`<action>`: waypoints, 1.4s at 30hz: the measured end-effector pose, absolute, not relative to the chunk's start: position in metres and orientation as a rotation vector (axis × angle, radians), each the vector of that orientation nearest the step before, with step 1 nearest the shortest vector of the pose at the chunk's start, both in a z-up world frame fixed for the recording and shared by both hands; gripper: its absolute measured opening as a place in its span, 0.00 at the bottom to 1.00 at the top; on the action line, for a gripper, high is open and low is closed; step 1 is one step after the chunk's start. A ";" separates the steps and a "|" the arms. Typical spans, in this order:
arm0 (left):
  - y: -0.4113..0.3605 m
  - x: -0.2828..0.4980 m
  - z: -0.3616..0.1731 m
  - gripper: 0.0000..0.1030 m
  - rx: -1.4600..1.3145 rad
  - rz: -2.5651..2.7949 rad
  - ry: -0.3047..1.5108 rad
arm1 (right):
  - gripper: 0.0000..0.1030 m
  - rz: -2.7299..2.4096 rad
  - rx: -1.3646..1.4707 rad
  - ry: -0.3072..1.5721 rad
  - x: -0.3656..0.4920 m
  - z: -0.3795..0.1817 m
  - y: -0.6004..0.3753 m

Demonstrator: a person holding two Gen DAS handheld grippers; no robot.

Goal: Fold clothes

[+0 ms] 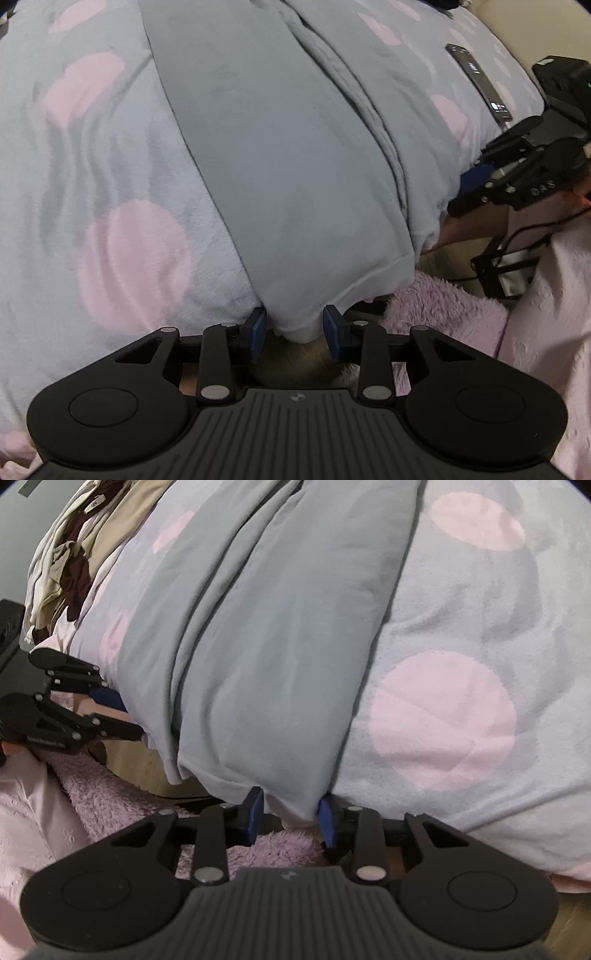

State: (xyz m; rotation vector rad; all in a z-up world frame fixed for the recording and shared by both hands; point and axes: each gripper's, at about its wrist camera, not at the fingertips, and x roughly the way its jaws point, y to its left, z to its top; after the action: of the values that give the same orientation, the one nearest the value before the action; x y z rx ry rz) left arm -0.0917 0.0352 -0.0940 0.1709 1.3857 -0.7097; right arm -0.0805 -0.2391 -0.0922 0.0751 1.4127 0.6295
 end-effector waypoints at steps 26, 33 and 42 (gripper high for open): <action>0.083 -0.060 0.008 0.05 -0.086 -1.024 1.244 | 0.04 0.841 0.519 1.148 -0.050 0.020 -0.317; 0.097 -0.013 0.037 0.05 -0.191 -0.980 1.132 | 0.04 0.753 0.580 1.049 -0.001 0.027 -0.324; 0.074 0.066 0.044 0.04 -0.162 -0.898 1.038 | 0.04 0.647 0.564 1.016 0.069 0.008 -0.324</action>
State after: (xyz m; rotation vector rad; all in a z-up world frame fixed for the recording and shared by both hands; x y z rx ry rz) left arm 0.0657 0.0739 0.0444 -0.1618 1.0382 -0.8981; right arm 0.0690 -0.3242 0.0083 0.5637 1.0163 0.6468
